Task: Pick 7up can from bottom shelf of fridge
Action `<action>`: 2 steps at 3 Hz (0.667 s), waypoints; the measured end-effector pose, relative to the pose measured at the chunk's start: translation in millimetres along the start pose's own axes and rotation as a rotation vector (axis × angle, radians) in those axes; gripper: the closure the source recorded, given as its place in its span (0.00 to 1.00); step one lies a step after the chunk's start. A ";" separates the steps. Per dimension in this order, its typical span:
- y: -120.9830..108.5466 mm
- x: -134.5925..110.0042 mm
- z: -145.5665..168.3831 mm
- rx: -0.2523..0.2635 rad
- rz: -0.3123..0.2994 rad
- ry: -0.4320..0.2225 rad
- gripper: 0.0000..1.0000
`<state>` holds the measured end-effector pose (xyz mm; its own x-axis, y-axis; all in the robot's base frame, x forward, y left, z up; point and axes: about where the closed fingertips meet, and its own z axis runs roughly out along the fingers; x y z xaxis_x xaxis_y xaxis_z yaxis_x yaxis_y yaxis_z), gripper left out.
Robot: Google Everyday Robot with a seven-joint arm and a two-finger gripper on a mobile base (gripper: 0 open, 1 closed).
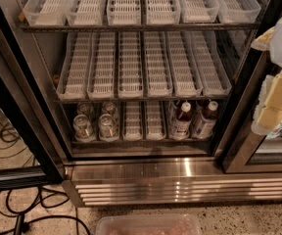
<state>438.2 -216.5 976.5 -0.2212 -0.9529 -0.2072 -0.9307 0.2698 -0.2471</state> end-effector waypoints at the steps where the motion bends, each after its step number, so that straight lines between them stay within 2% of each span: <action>1: 1.5 -3.5 1.4 0.006 0.003 -0.008 0.00; 2: 18.2 -16.5 32.6 -0.012 0.036 -0.024 0.00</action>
Offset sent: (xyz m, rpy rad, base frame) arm -0.0126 0.0562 -0.1241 0.0571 0.1274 -0.0531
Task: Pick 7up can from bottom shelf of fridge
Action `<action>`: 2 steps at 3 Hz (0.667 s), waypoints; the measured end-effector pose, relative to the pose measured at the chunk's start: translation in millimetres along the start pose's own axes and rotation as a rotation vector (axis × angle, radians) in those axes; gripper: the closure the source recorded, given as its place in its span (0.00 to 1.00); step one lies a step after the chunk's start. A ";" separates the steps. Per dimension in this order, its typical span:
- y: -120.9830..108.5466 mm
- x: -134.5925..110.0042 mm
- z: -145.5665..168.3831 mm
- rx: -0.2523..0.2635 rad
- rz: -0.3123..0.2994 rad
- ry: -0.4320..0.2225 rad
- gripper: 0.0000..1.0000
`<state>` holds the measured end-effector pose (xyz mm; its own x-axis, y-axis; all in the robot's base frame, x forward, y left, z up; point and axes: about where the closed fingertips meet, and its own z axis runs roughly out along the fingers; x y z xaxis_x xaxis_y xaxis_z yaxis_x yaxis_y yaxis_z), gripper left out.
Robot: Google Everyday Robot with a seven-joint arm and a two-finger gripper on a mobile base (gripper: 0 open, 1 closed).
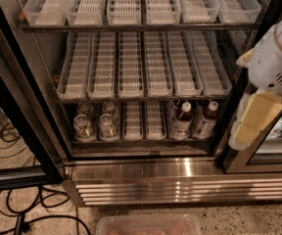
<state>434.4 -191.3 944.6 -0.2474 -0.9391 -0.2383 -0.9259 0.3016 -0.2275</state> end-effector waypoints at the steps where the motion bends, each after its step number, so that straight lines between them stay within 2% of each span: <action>1: 30.9 -14.1 64.4 -0.061 0.022 -0.042 0.00; 2: 63.2 -31.7 122.7 -0.105 0.017 -0.097 0.00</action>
Offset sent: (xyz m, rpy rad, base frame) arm -0.0244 0.1131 -0.1998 0.2003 0.1031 0.0636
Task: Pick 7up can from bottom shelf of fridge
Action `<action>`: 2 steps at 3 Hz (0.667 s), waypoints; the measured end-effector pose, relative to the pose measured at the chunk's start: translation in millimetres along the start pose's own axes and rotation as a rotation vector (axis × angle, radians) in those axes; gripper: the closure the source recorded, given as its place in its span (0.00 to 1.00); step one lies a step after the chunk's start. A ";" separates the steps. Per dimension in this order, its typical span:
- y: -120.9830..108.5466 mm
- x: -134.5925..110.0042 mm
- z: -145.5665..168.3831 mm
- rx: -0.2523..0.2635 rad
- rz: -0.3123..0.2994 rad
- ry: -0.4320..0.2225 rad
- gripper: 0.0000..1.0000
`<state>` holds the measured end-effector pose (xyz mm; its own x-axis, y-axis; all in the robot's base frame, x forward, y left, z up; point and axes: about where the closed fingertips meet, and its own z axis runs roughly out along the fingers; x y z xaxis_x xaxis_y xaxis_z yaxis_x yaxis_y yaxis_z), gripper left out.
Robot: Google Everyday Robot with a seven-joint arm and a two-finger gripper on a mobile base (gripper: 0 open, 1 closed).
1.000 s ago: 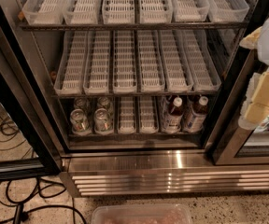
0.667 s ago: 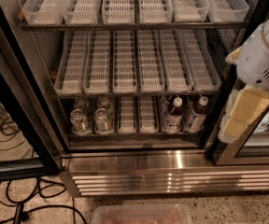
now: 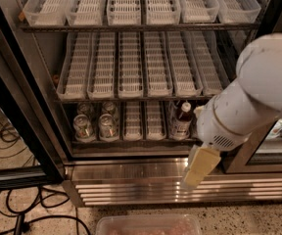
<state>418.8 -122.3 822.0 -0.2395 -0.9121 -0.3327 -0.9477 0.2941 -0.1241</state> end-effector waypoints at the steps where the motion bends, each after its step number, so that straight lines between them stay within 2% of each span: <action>1: 23.2 -18.4 45.1 -0.037 -0.025 -0.064 0.00; 2: 43.8 -20.8 78.3 -0.104 -0.036 -0.099 0.00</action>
Offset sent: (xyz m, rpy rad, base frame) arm -0.0330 0.0736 -0.1118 0.1706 0.1211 0.1225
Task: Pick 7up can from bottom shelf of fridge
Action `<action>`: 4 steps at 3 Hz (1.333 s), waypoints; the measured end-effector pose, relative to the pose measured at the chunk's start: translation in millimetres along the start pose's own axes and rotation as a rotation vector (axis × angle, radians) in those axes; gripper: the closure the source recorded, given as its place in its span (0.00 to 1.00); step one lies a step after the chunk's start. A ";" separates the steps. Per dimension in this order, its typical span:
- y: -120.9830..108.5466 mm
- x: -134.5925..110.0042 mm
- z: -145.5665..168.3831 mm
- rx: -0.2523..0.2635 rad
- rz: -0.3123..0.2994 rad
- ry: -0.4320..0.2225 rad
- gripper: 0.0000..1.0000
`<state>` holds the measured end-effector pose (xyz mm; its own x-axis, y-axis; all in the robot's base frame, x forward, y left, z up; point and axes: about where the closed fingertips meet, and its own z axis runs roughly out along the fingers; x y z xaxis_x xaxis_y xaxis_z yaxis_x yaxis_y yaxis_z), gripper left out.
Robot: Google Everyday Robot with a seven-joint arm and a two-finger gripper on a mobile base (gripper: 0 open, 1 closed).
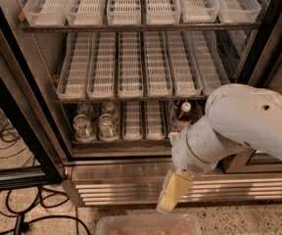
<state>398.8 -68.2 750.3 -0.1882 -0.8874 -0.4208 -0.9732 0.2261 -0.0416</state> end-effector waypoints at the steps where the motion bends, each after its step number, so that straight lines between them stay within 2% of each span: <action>1: 0.0 0.0 0.0 0.000 0.000 0.000 0.00; 2: 2.1 -3.2 20.8 0.010 0.029 -0.036 0.00; 3: 6.2 -10.9 66.6 0.019 0.065 -0.111 0.00; 4: -3.6 -28.3 101.5 0.067 0.068 -0.191 0.00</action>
Offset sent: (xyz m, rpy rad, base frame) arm 0.0061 0.0357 -0.0575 0.1197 -0.0083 -0.0933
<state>421.0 -3.1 670.3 -0.2182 -0.7782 -0.5889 -0.9470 0.3146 -0.0647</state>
